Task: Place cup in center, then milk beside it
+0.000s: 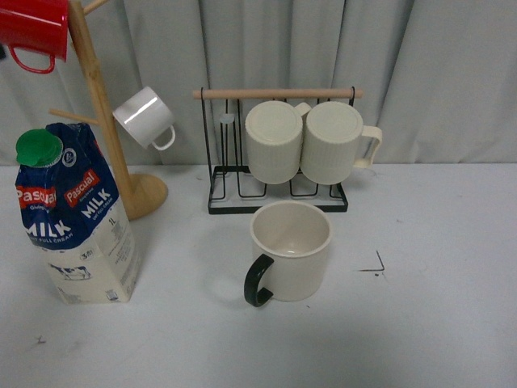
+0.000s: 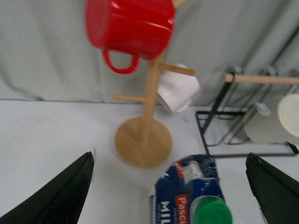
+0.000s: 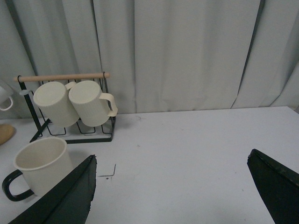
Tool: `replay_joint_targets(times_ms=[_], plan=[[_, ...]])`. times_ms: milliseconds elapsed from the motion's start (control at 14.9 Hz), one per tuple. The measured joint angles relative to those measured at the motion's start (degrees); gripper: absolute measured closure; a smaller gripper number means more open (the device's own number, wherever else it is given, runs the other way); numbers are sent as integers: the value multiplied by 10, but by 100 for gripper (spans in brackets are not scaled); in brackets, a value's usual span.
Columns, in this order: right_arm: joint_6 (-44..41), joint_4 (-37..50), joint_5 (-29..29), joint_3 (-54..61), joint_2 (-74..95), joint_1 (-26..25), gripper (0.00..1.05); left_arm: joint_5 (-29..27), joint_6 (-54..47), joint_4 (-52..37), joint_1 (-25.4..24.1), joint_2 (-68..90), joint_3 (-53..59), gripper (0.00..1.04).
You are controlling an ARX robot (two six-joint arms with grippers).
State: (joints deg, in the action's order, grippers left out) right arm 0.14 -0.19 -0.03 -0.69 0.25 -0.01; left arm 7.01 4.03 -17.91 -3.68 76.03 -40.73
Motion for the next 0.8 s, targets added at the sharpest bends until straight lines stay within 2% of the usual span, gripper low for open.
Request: replay_joint_targets(times_ms=[335, 536, 803], plan=[[0, 0, 0, 0, 0, 0, 6, 89, -42, 8, -1, 90, -38, 7], [0, 0, 0, 0, 0, 0, 6, 96, -59, 19, -18, 121, -39, 7], [0, 0, 0, 0, 0, 0, 6, 86, -87, 13, -2, 140, -33, 7]])
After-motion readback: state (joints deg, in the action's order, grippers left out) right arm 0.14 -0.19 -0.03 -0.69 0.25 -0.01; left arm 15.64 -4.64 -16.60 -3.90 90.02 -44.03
